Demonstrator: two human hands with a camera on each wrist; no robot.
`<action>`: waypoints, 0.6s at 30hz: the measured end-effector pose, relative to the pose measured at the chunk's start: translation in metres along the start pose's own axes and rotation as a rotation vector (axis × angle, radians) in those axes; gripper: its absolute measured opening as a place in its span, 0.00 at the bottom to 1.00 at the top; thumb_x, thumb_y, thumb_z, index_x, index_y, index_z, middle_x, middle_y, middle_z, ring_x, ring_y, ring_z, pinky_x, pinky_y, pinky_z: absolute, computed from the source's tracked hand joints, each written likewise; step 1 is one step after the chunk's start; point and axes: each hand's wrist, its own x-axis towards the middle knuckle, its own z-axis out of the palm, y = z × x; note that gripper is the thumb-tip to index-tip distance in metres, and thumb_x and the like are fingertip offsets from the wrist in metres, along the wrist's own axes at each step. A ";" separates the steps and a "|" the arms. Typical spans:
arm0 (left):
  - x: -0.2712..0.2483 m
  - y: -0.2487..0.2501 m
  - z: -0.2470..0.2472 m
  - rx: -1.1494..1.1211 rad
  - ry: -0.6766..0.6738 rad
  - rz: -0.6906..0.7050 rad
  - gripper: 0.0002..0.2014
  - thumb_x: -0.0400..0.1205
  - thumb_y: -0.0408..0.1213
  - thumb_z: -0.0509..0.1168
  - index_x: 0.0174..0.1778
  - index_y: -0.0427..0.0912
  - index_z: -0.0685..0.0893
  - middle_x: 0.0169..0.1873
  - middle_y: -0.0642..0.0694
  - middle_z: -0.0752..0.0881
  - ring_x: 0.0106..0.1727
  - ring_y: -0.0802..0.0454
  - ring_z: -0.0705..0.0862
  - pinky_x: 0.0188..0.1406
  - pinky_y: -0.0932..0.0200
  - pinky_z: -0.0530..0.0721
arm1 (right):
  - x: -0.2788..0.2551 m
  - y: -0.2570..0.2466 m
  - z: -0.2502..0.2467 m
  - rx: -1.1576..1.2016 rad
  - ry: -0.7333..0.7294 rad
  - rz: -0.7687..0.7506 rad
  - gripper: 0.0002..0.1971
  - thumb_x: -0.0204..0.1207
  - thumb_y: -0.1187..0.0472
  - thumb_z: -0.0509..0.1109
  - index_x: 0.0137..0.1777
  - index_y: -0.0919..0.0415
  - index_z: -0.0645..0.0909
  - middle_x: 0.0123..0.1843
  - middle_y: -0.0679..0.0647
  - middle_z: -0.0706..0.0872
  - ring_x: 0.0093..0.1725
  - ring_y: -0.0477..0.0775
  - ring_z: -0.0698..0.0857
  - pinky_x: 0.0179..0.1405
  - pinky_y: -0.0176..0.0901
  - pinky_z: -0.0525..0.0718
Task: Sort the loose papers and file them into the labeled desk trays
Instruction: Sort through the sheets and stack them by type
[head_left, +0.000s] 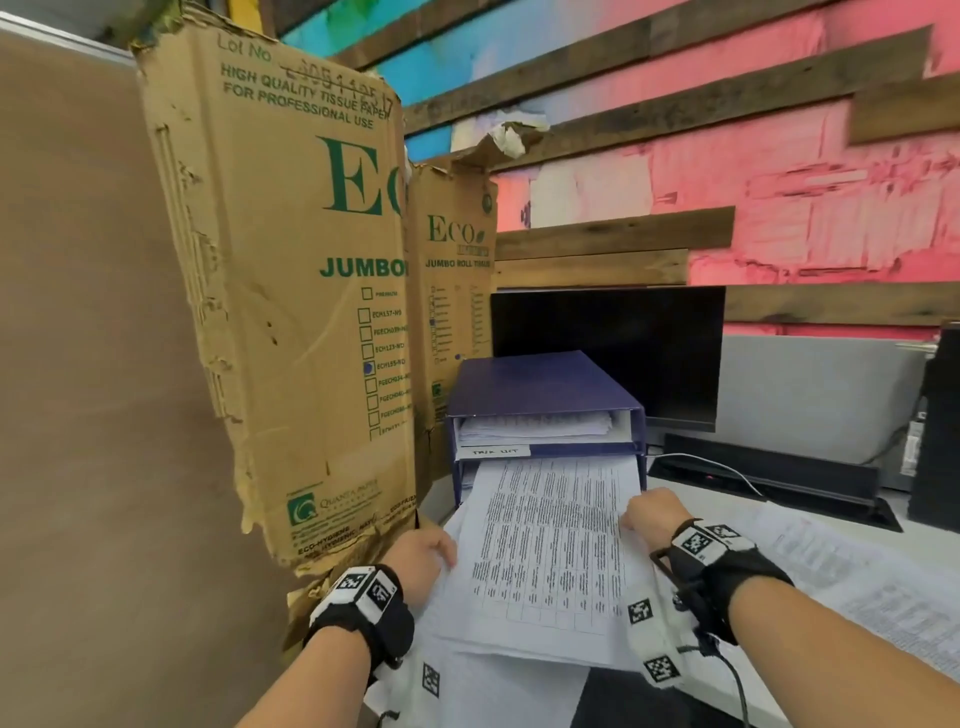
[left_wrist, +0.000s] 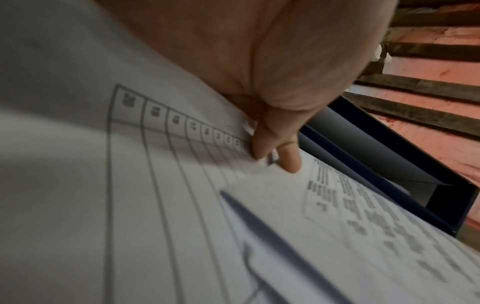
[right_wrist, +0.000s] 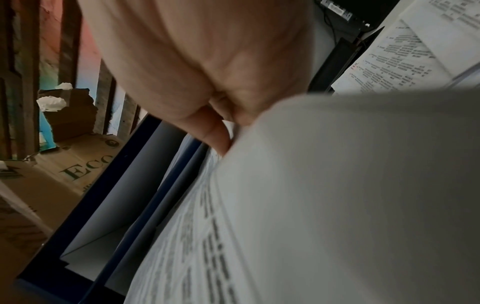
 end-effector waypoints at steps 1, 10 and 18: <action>-0.001 0.007 0.000 -0.036 -0.016 -0.053 0.25 0.75 0.14 0.53 0.28 0.50 0.81 0.29 0.52 0.79 0.28 0.55 0.76 0.43 0.59 0.73 | 0.003 0.000 0.001 -0.005 0.028 -0.001 0.18 0.79 0.68 0.59 0.66 0.75 0.78 0.57 0.65 0.85 0.48 0.59 0.82 0.29 0.29 0.70; 0.007 -0.005 0.019 -0.164 0.075 -0.053 0.05 0.76 0.32 0.71 0.45 0.45 0.83 0.37 0.45 0.84 0.32 0.53 0.82 0.29 0.67 0.79 | 0.010 0.001 0.010 0.430 0.025 0.003 0.04 0.76 0.71 0.64 0.44 0.71 0.80 0.48 0.72 0.85 0.41 0.62 0.83 0.39 0.45 0.79; 0.023 -0.001 0.036 -0.351 0.227 -0.031 0.07 0.77 0.30 0.71 0.44 0.47 0.84 0.38 0.43 0.82 0.30 0.51 0.77 0.34 0.61 0.76 | -0.011 0.032 -0.002 0.396 -0.401 0.093 0.09 0.78 0.61 0.70 0.57 0.61 0.81 0.53 0.62 0.90 0.50 0.63 0.90 0.39 0.55 0.88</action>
